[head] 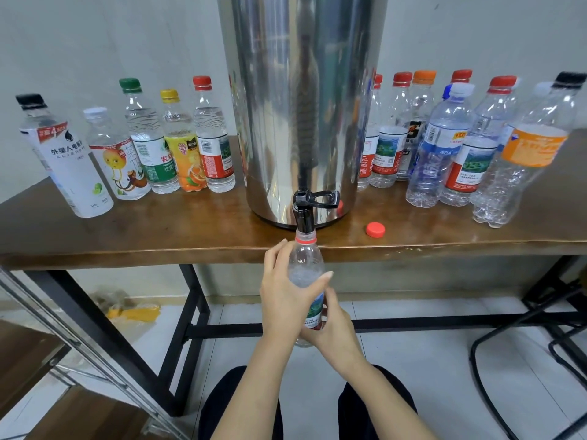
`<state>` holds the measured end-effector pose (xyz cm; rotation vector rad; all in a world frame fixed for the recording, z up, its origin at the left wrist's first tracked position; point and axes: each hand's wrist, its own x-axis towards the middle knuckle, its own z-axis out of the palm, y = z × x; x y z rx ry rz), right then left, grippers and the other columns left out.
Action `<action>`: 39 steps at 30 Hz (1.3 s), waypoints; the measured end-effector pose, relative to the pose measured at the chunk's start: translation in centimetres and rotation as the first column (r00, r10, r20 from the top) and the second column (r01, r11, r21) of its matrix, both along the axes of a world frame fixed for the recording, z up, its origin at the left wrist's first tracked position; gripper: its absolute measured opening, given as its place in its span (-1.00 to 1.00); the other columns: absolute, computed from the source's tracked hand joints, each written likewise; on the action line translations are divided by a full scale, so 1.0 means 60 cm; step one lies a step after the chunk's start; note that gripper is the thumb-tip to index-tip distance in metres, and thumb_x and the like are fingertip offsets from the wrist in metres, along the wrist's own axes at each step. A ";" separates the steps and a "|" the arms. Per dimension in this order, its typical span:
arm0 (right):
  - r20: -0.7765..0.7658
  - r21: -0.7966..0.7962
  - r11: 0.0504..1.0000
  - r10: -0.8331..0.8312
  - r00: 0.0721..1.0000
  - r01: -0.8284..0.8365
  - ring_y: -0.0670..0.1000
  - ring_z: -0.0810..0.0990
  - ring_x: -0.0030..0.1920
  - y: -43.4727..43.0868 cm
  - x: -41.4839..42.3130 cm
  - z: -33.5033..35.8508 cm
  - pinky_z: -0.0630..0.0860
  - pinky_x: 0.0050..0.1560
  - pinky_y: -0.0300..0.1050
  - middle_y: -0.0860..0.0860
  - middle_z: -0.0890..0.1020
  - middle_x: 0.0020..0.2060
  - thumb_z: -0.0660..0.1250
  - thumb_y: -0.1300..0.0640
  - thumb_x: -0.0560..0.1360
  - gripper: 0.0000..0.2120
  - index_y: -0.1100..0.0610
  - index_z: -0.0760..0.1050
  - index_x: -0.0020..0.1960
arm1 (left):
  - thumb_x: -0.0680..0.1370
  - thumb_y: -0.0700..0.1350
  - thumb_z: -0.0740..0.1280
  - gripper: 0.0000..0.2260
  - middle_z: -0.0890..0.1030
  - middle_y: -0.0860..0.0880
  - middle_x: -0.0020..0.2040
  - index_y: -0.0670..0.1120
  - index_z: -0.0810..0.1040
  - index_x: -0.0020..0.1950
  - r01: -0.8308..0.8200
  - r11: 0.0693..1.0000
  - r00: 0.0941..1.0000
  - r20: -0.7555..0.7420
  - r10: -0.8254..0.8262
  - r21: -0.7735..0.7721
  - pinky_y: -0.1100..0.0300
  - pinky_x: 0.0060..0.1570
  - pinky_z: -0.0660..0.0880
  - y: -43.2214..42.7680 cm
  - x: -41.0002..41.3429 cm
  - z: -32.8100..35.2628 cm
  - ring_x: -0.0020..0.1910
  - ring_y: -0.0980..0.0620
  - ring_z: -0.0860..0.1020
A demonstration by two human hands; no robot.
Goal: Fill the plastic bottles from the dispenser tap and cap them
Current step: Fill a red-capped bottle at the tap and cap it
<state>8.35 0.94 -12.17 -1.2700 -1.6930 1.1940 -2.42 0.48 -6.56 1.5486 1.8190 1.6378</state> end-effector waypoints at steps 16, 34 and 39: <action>0.026 -0.039 0.994 0.099 0.995 -0.098 -0.16 0.60 -0.01 0.011 0.030 0.041 0.51 -0.13 -0.33 -0.27 0.63 -0.03 0.53 0.26 0.38 -0.40 -0.30 0.38 0.16 | 0.32 -0.06 0.62 -0.39 0.62 0.18 0.08 0.18 0.39 0.24 -0.041 0.981 0.971 0.223 0.083 -0.187 0.43 -0.15 0.46 -0.023 0.030 -0.055 0.05 0.11 0.60; 0.300 0.778 0.585 -0.022 0.954 -0.231 -0.12 0.49 0.19 0.096 0.052 0.286 0.41 0.20 -0.27 -0.09 0.60 0.18 0.33 0.16 0.55 -0.79 0.09 0.61 0.17 | 0.35 -0.11 0.61 -0.31 0.53 0.23 0.16 0.15 0.36 0.37 -0.016 0.991 0.966 0.254 0.049 -0.130 0.52 -0.11 0.46 -0.024 0.038 -0.053 0.13 0.16 0.53; 0.302 0.795 0.544 0.029 0.953 -0.268 -0.02 0.54 0.16 0.107 0.055 0.287 0.35 0.26 -0.38 0.03 0.63 0.14 0.34 0.23 0.52 -0.77 0.20 0.63 0.15 | 0.34 -0.10 0.61 -0.29 0.55 0.20 0.20 0.16 0.36 0.38 -0.015 0.991 0.968 0.248 0.047 -0.131 0.50 -0.07 0.46 -0.023 0.036 -0.054 0.16 0.14 0.54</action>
